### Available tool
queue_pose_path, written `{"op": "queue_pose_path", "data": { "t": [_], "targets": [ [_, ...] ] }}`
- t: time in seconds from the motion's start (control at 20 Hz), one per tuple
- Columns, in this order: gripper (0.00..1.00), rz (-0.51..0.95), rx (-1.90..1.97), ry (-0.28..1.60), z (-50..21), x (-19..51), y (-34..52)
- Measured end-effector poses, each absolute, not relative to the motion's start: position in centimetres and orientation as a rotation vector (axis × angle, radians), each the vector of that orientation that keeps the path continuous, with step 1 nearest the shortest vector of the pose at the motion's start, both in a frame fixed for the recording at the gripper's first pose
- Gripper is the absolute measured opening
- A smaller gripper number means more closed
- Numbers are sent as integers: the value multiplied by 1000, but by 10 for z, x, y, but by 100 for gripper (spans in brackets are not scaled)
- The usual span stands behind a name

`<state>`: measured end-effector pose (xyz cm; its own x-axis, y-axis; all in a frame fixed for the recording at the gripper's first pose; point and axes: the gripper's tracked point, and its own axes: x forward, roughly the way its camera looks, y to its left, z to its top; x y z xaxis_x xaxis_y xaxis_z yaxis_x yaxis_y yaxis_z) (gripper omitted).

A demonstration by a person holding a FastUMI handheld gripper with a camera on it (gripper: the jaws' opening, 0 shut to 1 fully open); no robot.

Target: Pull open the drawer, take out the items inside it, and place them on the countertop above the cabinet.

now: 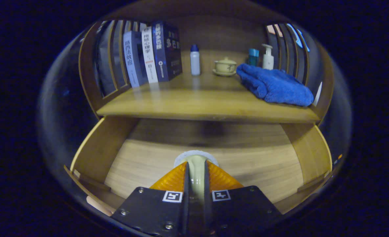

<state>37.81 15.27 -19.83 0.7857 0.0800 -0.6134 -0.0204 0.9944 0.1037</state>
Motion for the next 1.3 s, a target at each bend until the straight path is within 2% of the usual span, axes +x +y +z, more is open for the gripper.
{"op": "queue_pose_path", "data": {
  "t": [0.25, 0.5, 0.8, 1.3],
  "targets": [
    [18, 43, 95, 524, -137, 388, 143],
    [18, 8, 63, 428, -99, 433, 132],
    [18, -13, 84, 446, -112, 487, 136],
    [18, -69, 86, 419, -120, 539, 133]
  ]
}}
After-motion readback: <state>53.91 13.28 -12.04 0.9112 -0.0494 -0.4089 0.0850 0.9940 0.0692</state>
